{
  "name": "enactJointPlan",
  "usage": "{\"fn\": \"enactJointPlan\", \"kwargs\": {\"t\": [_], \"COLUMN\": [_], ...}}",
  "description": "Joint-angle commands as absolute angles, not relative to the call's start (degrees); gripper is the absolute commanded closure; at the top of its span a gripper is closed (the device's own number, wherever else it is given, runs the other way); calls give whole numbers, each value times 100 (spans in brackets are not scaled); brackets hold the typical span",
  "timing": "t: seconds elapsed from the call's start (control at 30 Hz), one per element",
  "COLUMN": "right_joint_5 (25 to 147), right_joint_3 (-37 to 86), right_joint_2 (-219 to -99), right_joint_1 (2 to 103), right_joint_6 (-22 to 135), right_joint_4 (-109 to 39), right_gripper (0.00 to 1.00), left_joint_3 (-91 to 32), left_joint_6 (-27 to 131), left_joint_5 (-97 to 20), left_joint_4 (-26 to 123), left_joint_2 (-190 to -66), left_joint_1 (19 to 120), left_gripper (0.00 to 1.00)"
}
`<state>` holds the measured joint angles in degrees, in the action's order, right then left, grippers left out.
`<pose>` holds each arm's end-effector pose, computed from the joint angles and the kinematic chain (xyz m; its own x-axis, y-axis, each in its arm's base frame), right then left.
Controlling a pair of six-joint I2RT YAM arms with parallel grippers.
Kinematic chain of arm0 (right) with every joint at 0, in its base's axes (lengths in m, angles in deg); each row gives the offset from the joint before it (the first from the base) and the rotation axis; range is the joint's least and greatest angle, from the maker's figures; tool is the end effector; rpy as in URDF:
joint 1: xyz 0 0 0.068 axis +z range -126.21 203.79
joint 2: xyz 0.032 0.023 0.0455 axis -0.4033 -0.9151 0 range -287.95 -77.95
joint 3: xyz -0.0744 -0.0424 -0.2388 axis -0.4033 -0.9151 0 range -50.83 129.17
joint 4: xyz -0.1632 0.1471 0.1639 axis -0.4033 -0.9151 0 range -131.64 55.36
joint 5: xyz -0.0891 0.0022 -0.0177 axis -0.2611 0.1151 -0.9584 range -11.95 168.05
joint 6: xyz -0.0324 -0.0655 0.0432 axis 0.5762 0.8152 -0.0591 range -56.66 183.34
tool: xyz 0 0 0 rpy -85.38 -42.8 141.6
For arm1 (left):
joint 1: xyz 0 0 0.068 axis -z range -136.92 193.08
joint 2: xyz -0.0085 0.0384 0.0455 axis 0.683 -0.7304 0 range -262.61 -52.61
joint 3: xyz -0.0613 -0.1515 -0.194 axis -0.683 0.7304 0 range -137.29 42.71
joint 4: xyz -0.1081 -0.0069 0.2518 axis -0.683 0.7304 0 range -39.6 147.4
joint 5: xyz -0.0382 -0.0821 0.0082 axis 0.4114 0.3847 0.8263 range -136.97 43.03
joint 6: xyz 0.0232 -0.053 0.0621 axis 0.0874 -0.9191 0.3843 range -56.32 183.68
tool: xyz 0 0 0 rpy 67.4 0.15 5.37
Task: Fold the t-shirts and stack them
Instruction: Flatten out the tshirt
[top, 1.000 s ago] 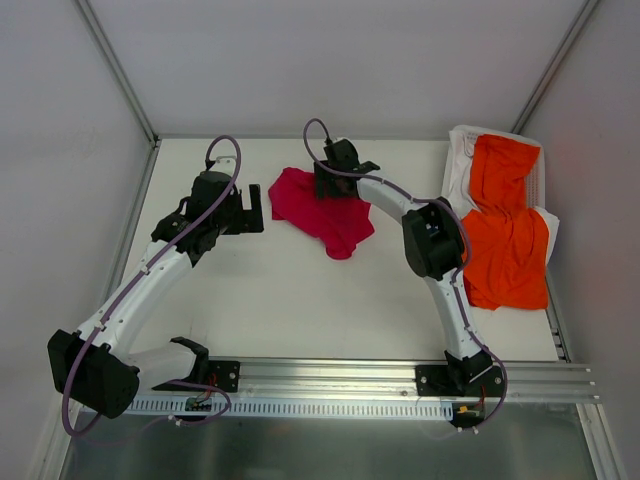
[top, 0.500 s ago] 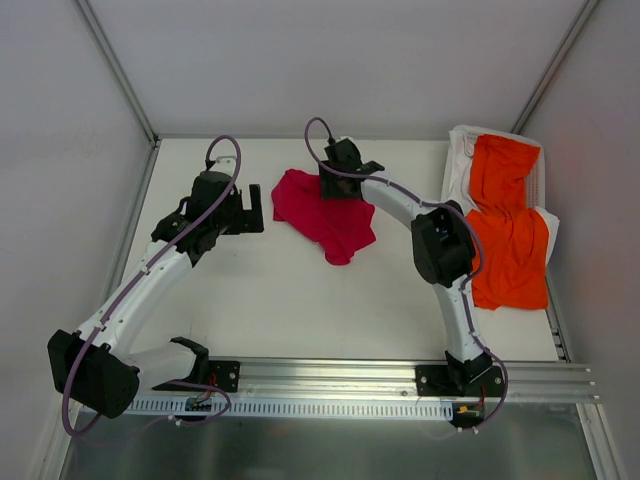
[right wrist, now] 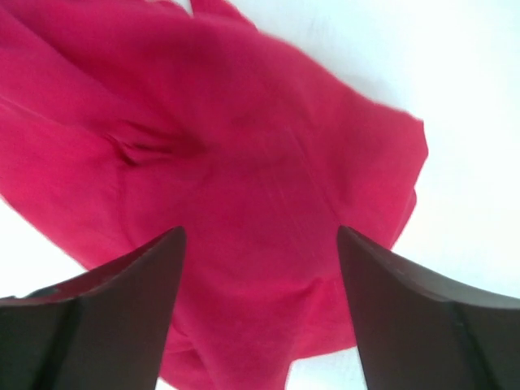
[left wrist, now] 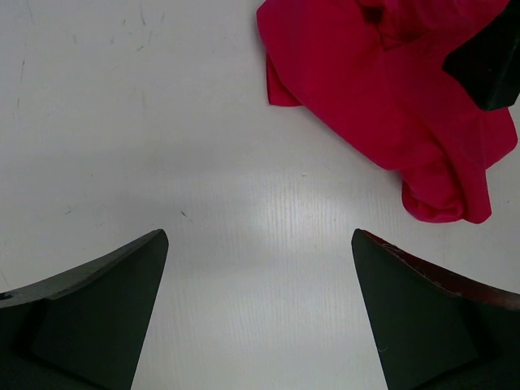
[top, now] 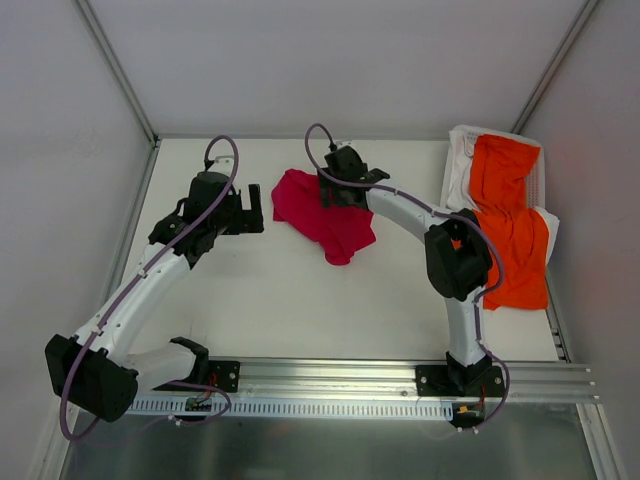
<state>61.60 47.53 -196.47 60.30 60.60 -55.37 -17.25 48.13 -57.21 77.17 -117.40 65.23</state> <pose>0.4224 0.2864 0.2001 -0.5446 -0.3461 -0.7639 -0.3731 0.9158 -0.1489 0.2867 -0.1025 0.2952 -0.5294 -0.0693 -0.8456 0.0923 0.9860 -0.1385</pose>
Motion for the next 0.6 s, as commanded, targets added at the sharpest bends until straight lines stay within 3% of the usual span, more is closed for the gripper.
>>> {"fn": "enactJointPlan", "kwargs": {"t": [0.0,0.1,0.57], "right_joint_5": [5907,5836,5081], "right_joint_3": [4506,4252,2318], "right_joint_2": [-19458,-19441,-18484], "right_joint_1": [6026,6000,5982], "right_joint_6": [6053,6009,5113], "right_joint_4": [-5424,-5354,-5292], "right_gripper": [19,16,15], "left_joint_3": [-1775,-1775,-1626], "left_joint_6": [4830,4812,4777], "left_joint_5": [-5480,-5409,-5479], "left_joint_4": [7572,7580,7589], "left_joint_2": [-11536,-11484,-11027], "left_joint_1": [6558,6558,6558], "left_gripper": [1,1,1]}}
